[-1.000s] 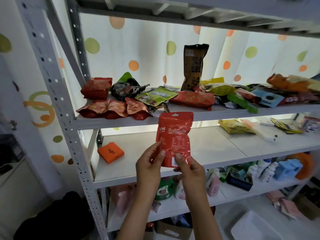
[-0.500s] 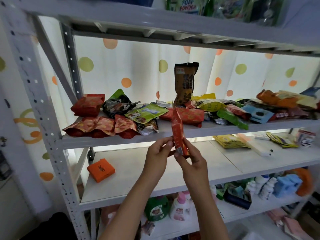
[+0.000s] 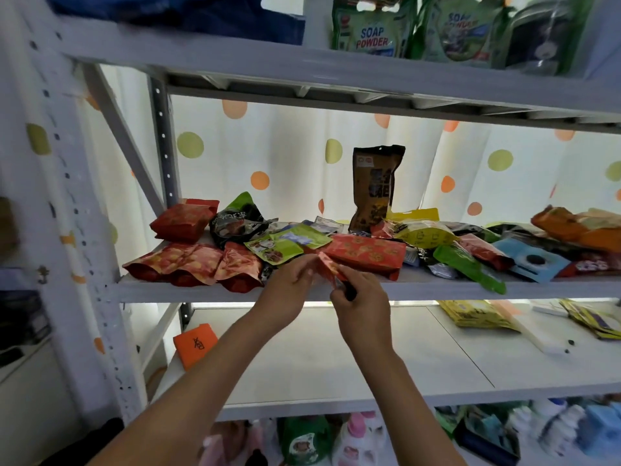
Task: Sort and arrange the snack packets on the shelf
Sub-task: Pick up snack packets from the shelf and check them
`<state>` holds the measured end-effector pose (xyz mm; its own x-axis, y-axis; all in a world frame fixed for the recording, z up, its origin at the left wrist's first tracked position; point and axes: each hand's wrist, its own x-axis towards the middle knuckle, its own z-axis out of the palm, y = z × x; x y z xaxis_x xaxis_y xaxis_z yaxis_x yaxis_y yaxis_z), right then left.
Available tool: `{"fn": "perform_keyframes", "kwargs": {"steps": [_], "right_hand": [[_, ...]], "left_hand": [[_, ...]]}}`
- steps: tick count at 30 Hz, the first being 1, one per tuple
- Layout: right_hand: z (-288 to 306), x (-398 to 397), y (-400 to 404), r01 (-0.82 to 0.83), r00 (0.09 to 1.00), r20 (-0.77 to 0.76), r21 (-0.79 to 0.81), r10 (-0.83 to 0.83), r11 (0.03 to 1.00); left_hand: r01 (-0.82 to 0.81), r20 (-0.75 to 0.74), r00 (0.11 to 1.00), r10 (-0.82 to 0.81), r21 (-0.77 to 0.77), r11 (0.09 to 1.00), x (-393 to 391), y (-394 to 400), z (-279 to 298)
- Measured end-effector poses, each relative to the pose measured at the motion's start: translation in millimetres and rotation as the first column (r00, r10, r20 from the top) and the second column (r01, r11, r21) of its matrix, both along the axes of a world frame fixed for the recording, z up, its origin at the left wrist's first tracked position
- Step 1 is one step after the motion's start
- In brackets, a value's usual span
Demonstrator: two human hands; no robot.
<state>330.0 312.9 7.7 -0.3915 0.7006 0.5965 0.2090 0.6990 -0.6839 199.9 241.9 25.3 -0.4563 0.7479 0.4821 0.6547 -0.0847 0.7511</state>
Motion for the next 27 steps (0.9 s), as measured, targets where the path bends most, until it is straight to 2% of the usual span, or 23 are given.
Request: {"fn": "perform_keyframes", "kwargs": {"steps": [3,6,11,15,22,27], "right_hand": [[-1.8,-7.0,6.8,-0.009,0.983,0.181,0.120,-0.014,0.993],[-6.8,-13.6,8.0,-0.014,0.954,0.292,0.252,-0.062,0.968],[-9.7,-7.8,20.6,0.006,0.946,0.310,0.266,-0.092,0.964],[-6.5,2.1,35.3,0.032,0.927,0.344,0.315,-0.146,0.948],[-5.3,-21.9,44.7,-0.048,0.857,0.492,0.367,-0.150,0.929],[-0.5,-52.6,50.9,-0.035,0.863,0.485,0.344,-0.145,0.938]], "left_hand": [[-0.106,-0.194,0.977,0.084,-0.108,0.988,-14.8,-4.4,4.2],[-0.248,-0.392,0.907,0.155,-0.199,0.948,-34.1,-8.1,7.5],[-0.425,-0.572,0.798,0.190,-0.311,0.850,-59.1,-5.0,18.0],[-0.453,-0.628,0.768,0.128,-0.391,0.802,-70.7,5.1,19.7],[-0.469,-0.575,0.806,0.141,-0.476,0.744,-74.1,23.1,10.2],[-0.444,-0.575,0.812,0.099,-0.499,0.745,-78.8,23.0,13.6]]}}
